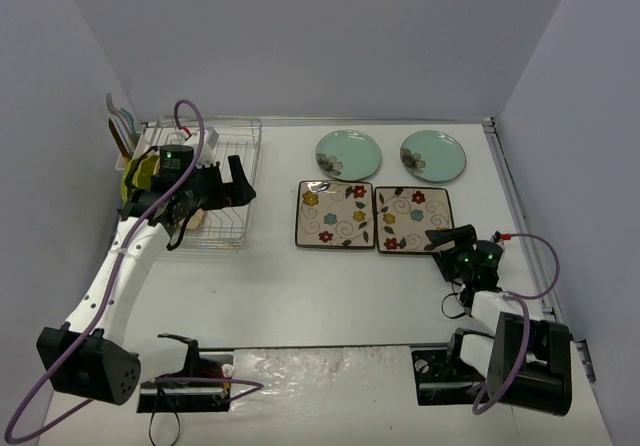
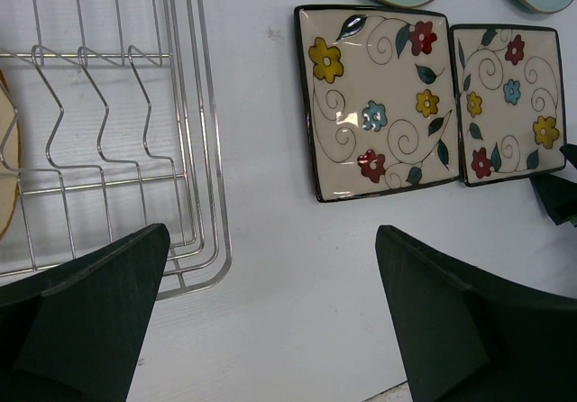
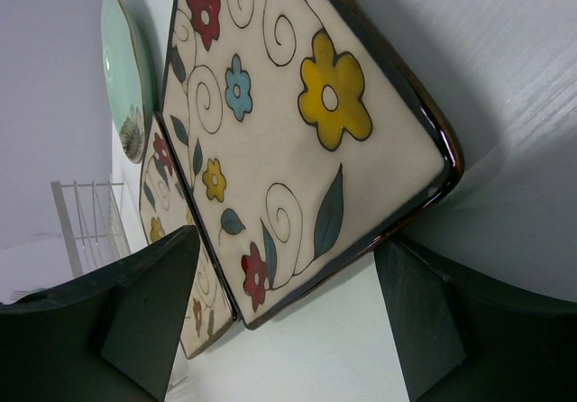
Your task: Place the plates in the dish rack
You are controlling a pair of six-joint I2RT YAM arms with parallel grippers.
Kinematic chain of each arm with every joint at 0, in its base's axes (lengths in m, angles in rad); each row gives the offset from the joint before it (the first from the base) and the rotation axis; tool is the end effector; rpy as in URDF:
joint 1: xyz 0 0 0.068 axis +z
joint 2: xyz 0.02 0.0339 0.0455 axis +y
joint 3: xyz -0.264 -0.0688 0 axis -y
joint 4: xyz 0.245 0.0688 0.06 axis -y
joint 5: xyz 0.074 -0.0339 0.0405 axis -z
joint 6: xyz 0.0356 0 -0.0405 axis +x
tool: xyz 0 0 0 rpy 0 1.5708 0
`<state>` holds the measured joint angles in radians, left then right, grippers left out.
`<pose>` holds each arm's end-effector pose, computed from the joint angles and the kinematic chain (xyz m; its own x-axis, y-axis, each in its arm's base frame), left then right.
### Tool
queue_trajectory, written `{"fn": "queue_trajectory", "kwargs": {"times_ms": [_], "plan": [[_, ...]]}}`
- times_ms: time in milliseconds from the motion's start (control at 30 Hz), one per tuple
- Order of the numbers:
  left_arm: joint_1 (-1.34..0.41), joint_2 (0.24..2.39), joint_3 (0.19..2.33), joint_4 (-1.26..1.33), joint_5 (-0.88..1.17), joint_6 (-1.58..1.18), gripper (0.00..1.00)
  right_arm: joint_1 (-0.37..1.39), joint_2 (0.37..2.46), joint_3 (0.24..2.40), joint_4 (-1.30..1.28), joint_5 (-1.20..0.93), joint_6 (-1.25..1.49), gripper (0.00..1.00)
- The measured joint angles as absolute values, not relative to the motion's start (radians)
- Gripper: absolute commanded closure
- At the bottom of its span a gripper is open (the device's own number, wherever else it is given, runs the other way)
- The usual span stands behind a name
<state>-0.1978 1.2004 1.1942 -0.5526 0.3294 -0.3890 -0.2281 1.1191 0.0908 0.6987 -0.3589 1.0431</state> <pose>0.2538 -0.0626 0.3610 -0.6535 -0.2350 -0.7195 0.2237 0.8481 -0.4803 0.1822 -0.0295 0.1374 -0.2555 0.8897 -0.3782 0.2160 0.4339 0.8747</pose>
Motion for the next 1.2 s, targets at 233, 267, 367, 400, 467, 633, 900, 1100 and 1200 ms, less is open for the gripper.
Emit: {"fn": "queue_trajectory", "kwargs": {"times_ms": [233, 267, 367, 400, 467, 633, 900, 1100, 1200], "plan": [[-0.213, 1.203, 1.194, -0.540, 0.329, -0.403, 0.03, -0.236, 1.230, 0.105, 0.786, -0.356, 1.087, 0.48], [-0.214, 1.203, 1.194, -0.540, 0.329, -0.403, 0.03, -0.238, 1.246, 0.105, 0.803, -0.359, 1.097, 0.53], [-0.217, 1.203, 1.194, -0.539, 0.329, -0.408, 0.03, -0.242, 1.288, 0.112, 0.826, -0.358, 1.114, 0.72], [-0.217, 1.203, 1.194, -0.539, 0.329, -0.409, 0.03, -0.243, 1.302, 0.113, 0.832, -0.359, 1.120, 0.78], [-0.222, 1.203, 1.192, -0.536, 0.329, -0.415, 0.03, -0.244, 1.312, 0.114, 0.821, -0.351, 1.125, 0.89], [-0.253, 1.203, 1.181, -0.526, 0.323, -0.430, 0.03, -0.252, 1.309, 0.115, 0.790, -0.344, 1.154, 1.00], [-0.328, 1.203, 1.153, -0.485, 0.316, -0.495, 0.03, -0.256, 1.123, 0.120, 0.598, -0.340, 1.180, 1.00], [-0.429, 1.244, 1.130, -0.401, 0.318, -0.618, 0.03, -0.258, 0.978, 0.181, 0.462, -0.347, 1.217, 1.00], [-0.477, 1.286, 1.122, -0.343, 0.317, -0.700, 0.03, -0.261, 0.978, 0.191, 0.441, -0.355, 1.252, 1.00]]}}
